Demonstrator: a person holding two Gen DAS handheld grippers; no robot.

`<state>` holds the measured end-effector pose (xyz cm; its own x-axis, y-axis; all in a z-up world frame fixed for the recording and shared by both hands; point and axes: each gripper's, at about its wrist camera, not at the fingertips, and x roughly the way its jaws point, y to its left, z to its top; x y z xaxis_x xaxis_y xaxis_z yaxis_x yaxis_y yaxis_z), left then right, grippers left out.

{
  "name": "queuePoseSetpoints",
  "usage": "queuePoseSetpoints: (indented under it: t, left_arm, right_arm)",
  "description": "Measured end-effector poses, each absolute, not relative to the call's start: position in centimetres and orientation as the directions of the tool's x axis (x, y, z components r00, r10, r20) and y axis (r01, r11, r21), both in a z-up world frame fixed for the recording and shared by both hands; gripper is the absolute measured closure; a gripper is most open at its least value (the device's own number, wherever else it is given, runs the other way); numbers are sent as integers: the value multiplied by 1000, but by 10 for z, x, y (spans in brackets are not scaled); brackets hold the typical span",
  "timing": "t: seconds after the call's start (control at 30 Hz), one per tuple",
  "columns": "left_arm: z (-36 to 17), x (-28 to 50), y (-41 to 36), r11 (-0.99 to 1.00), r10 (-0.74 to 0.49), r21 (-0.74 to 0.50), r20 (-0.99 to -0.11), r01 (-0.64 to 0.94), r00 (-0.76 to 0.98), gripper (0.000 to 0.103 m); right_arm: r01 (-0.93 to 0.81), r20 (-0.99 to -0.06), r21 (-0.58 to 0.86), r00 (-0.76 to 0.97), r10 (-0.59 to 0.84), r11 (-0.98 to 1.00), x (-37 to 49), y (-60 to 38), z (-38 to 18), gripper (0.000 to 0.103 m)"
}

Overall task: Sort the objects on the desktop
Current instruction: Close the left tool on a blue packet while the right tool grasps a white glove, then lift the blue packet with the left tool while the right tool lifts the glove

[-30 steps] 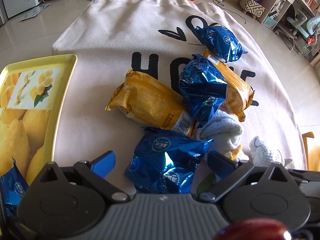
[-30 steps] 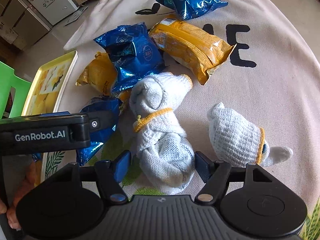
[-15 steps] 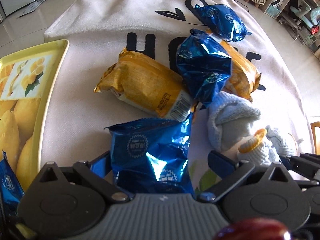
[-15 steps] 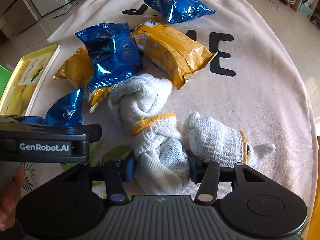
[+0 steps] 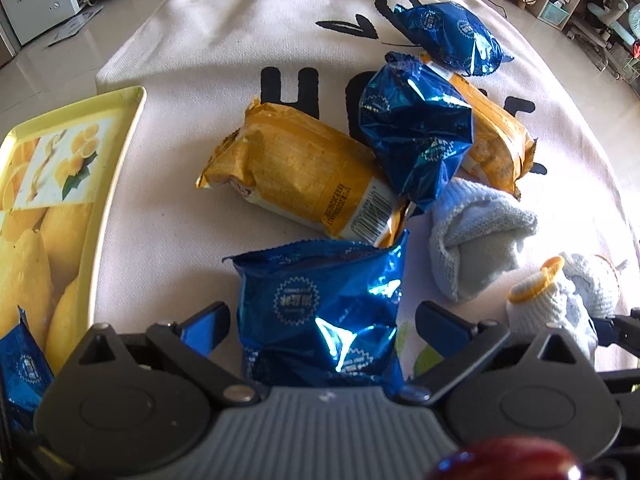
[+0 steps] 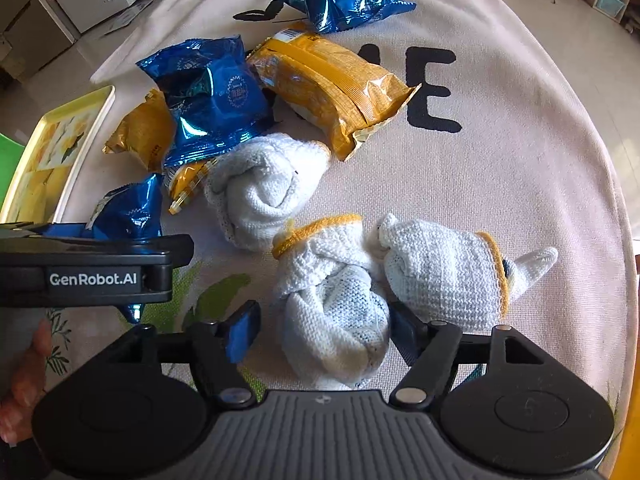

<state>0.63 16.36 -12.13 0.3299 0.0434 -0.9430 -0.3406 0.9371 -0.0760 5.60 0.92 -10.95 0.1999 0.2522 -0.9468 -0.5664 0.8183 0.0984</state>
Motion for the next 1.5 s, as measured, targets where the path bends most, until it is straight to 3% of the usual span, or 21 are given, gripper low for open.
queuePoseSetpoints:
  t: [0.2, 0.47, 0.53, 0.57, 0.6, 0.7, 1.03, 1.2, 1.37, 1.47, 1.5]
  left_arm:
    - [-131, 7, 154, 953, 115, 20, -946, -302, 302, 1]
    - [-130, 5, 152, 949, 126, 19, -938, -315, 322, 2]
    - [-127, 5, 150, 952, 128, 19, -931, -304, 342, 10]
    - [-125, 5, 148, 957, 127, 21, -927, -290, 353, 18]
    - [-123, 5, 146, 960, 123, 19, -924, -279, 363, 29]
    - [-118, 5, 140, 967, 88, -12, -921, -254, 378, 34]
    - [-122, -1, 119, 983, 96, 31, -925, -180, 367, 30]
    - [-125, -3, 125, 975, 139, 65, -923, -212, 360, 9]
    - [-128, -4, 129, 968, 154, 69, -922, -240, 354, 1]
    - [-129, -4, 131, 968, 141, 52, -924, -247, 357, 3]
    - [-127, -4, 131, 969, 124, 34, -924, -245, 361, 10]
  right_arm:
    - [-591, -947, 39, 235, 218, 806, 52, 14, -111, 33]
    - [-589, -944, -2, 268, 194, 808, 51, 15, -113, 33]
    - [-587, -940, -1, 277, 199, 809, 51, 13, -111, 40]
    - [-585, -939, 2, 279, 203, 811, 51, 12, -110, 51]
    - [-578, -940, 10, 274, 206, 816, 53, 10, -108, 53]
    - [-545, -943, 49, 252, 219, 837, 56, 2, -105, 55]
    - [-534, -949, 41, 243, 201, 844, 56, -6, -106, 54]
    - [-544, -945, 21, 263, 194, 839, 55, -5, -109, 53]
    - [-546, -941, 4, 281, 187, 838, 55, -4, -111, 52]
    - [-544, -941, 3, 282, 187, 839, 56, -5, -110, 51]
    - [-544, -942, 4, 279, 185, 839, 56, -4, -110, 50]
